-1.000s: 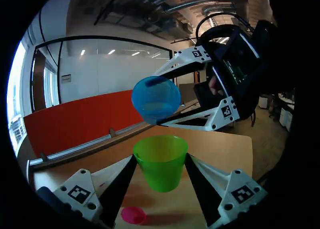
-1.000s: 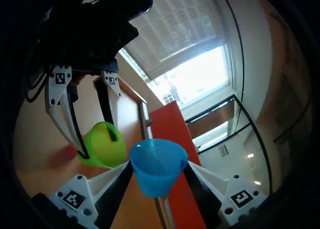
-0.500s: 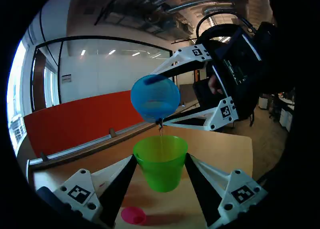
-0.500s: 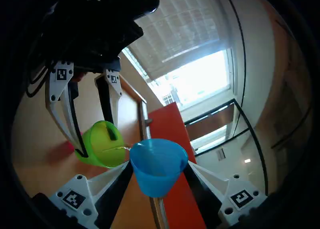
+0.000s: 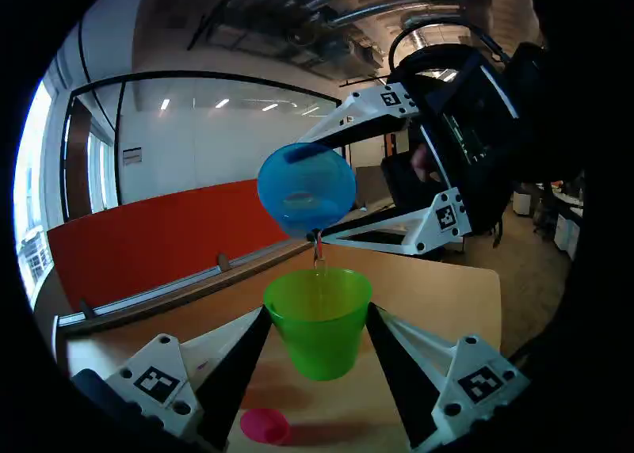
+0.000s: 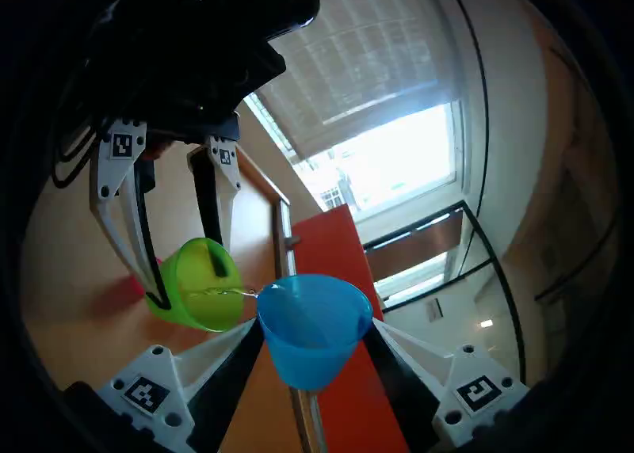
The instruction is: Pour water
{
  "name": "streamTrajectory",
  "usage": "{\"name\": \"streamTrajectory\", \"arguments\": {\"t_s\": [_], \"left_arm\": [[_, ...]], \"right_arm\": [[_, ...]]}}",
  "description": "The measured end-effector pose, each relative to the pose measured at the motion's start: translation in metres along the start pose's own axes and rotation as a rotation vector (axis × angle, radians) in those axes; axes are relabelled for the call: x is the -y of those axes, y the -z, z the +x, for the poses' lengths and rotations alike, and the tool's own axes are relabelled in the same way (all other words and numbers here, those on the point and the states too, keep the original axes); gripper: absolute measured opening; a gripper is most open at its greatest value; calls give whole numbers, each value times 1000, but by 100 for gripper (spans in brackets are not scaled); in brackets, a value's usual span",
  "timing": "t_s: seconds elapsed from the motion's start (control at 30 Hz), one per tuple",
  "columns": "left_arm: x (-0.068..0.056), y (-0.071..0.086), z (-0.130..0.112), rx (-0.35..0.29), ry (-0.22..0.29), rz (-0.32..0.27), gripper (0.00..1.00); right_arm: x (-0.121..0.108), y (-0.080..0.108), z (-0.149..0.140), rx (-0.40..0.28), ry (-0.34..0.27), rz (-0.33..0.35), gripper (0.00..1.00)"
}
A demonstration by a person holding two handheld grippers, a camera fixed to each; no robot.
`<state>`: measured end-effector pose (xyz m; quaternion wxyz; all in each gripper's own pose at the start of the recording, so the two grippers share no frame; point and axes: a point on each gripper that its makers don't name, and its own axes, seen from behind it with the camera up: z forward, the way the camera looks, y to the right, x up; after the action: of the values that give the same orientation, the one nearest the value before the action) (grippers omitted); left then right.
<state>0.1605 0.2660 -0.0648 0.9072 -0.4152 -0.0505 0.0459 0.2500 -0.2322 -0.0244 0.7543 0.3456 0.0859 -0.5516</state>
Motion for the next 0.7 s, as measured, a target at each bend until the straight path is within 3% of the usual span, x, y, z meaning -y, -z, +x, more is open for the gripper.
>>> {"name": "streamTrajectory", "arguments": {"t_s": [0.7], "left_arm": [[-5,2,-1,4,-13,-5,86]], "right_arm": [[-2,5,2,3,32,-7,90]]}}
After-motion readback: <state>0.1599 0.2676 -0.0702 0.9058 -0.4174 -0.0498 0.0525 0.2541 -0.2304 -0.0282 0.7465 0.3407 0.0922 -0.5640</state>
